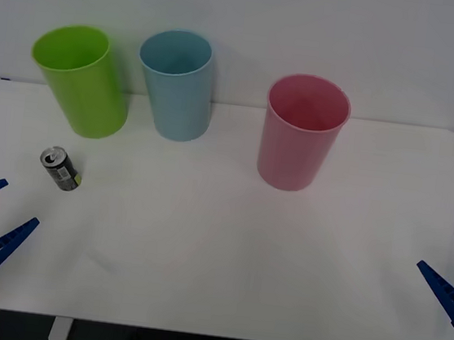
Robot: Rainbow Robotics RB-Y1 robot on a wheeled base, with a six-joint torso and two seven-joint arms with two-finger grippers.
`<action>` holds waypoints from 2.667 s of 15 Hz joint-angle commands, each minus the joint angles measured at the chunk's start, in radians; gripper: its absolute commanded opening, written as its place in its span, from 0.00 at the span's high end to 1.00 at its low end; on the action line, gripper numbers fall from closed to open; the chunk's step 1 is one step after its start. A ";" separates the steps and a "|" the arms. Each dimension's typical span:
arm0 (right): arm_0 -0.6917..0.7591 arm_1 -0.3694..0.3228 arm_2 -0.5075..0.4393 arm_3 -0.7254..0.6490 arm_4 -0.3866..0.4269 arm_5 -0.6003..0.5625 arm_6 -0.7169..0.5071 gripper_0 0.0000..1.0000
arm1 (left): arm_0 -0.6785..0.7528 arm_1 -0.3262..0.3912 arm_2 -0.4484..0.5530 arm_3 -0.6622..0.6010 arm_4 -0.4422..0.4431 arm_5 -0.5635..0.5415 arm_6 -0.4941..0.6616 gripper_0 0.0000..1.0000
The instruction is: Grasp the object on the table and drop it into the matching bin: aluminum can to the light blue bin, PET bottle to the pink bin.
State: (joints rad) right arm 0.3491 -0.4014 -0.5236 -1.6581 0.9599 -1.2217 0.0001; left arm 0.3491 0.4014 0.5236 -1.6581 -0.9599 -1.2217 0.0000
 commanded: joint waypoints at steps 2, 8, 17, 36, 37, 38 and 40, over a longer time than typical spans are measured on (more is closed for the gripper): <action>0.000 0.000 0.000 0.000 0.000 0.000 0.000 0.00 | 0.005 -0.013 0.003 0.008 0.007 0.004 0.000 0.00; 0.000 0.000 0.000 0.000 0.000 0.000 0.000 0.00 | 0.016 -0.013 0.007 0.001 0.029 0.021 -0.005 0.00; 0.000 0.000 0.000 0.000 0.000 0.000 0.000 0.00 | 0.041 -0.024 -0.019 0.003 -0.091 0.182 -0.015 0.00; 0.000 0.000 0.000 0.000 0.000 0.000 0.000 0.00 | -0.108 -0.085 -0.073 0.178 -0.246 0.450 0.005 0.00; 0.000 0.000 0.000 0.000 0.000 0.000 0.000 0.00 | -0.124 -0.085 -0.073 0.190 -0.258 0.453 -0.003 0.00; 0.000 0.000 0.000 0.000 0.000 0.000 0.000 0.00 | -0.142 -0.085 -0.076 0.213 -0.257 0.458 -0.034 0.00; 0.000 0.000 0.000 0.000 0.000 0.000 0.000 0.00 | -0.191 -0.085 -0.074 0.287 -0.257 0.459 -0.106 0.00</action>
State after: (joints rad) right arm 0.3491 -0.4014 -0.5236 -1.6581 0.9599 -1.2217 0.0001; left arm 0.1780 0.3160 0.4484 -1.3998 -1.2164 -0.7633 -0.0788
